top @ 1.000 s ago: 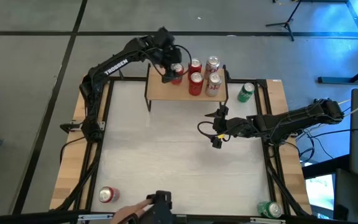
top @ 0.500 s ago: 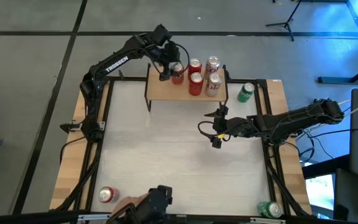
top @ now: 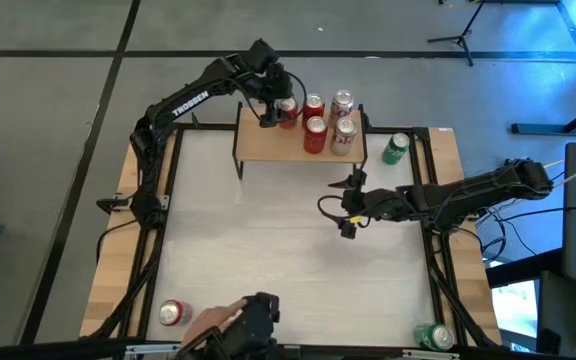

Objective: Place canned beverage on shelf
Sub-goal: Put the right red soda can on the shelf

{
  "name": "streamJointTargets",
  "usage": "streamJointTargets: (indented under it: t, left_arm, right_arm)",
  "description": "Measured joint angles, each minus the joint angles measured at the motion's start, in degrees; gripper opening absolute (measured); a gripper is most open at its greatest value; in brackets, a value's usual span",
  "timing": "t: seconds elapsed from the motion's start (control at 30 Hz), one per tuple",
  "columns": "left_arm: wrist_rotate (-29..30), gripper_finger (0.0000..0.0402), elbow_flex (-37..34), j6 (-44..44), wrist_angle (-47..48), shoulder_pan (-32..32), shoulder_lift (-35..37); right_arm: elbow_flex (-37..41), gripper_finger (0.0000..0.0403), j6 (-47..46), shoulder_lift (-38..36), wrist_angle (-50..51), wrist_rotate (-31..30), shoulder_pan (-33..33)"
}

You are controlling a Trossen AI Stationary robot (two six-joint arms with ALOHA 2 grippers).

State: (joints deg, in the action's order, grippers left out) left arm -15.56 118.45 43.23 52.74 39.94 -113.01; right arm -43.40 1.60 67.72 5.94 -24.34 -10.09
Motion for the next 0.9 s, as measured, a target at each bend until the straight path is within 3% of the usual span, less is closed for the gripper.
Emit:
streamJointTargets:
  t: [0.77,0.9]
  left_arm:
    - [-0.52,0.0293,0.00,-0.71,-3.53,-1.49,0.02]
    - [3.34,0.0293,0.00,-0.82,-3.50,-1.56,0.02]
  right_arm:
    - [0.00,0.0381,1.90,1.89,-3.04,2.08,-0.02]
    - [0.00,0.0381,1.89,1.89,-2.96,2.08,-0.01]
